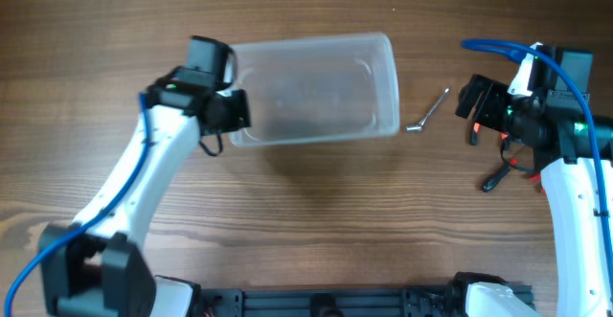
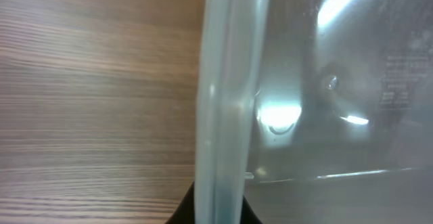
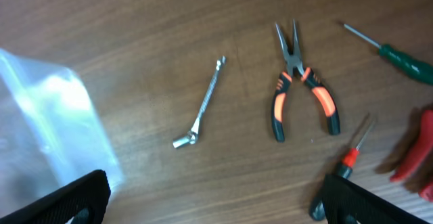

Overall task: Pack container
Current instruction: 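Grasp the clear container with the left gripper and drag it to table center, then release the container and lift the left gripper away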

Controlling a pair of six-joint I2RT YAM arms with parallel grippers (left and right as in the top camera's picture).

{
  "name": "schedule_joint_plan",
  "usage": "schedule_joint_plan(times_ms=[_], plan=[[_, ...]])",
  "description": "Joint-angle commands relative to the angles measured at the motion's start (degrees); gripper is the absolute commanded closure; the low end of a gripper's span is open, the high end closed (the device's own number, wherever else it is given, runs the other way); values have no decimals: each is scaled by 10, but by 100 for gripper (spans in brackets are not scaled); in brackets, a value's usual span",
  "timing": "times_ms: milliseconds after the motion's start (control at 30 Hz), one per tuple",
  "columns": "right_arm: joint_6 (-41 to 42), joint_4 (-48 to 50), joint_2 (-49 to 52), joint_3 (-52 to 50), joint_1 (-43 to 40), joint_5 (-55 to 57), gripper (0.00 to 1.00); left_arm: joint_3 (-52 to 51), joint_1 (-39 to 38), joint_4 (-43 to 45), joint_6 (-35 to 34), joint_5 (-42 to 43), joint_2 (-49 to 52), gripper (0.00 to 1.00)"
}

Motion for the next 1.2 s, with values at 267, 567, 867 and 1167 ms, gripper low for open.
schedule_joint_plan(times_ms=[267, 567, 867, 1167], plan=[[-3, -38, -8, 14, -1, 14, 0, 9, 30, 13, 35, -40, 123, 93], [-9, -40, -8, 14, -1, 13, 0, 16, 50, -2, 40, -40, 108, 9], [59, -68, -8, 16, 1, -13, 0, 118, 46, -15, 55, -15, -62, 0], [182, -114, 92, 197, 28, 57, 0, 118, 142, -46, 20, -13, -141, 0]])
